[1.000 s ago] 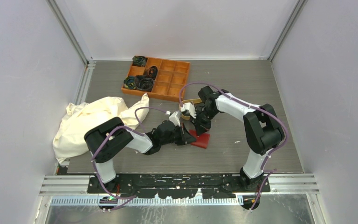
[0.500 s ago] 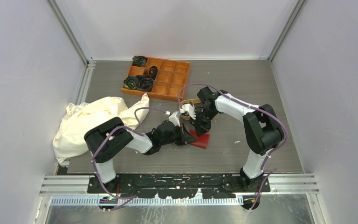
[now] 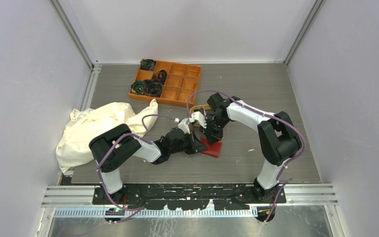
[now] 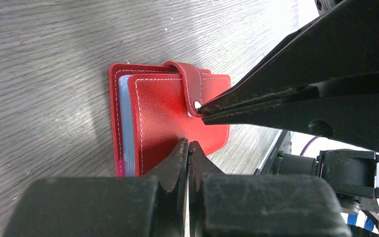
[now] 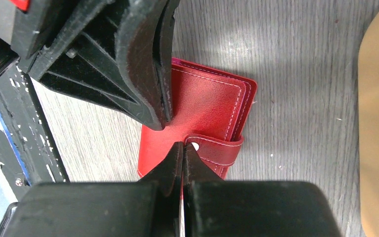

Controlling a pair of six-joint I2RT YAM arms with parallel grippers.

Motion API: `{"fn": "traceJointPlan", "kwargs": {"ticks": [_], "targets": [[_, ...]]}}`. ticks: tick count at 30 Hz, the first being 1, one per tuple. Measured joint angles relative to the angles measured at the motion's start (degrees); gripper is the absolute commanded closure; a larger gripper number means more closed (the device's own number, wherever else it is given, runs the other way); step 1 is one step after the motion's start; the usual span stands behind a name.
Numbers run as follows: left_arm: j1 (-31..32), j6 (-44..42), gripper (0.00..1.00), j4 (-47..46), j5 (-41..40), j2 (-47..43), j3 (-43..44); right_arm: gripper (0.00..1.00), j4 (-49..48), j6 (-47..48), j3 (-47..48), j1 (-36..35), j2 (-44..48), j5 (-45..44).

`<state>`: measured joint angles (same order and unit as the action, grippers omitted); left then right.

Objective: Put the credit cards into the card holder
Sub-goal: Close the card holder at the center of the board.

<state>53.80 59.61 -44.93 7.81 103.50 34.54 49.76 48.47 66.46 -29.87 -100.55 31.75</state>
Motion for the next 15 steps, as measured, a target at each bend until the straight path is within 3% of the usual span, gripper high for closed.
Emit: {"fn": "traceJointPlan", "kwargs": {"ticks": [15], "targets": [[-0.2, 1.46, 0.99, -0.28, 0.26, -0.26, -0.63, 0.99, -0.07, -0.22, -0.04, -1.18, 0.07, -1.9]]}}
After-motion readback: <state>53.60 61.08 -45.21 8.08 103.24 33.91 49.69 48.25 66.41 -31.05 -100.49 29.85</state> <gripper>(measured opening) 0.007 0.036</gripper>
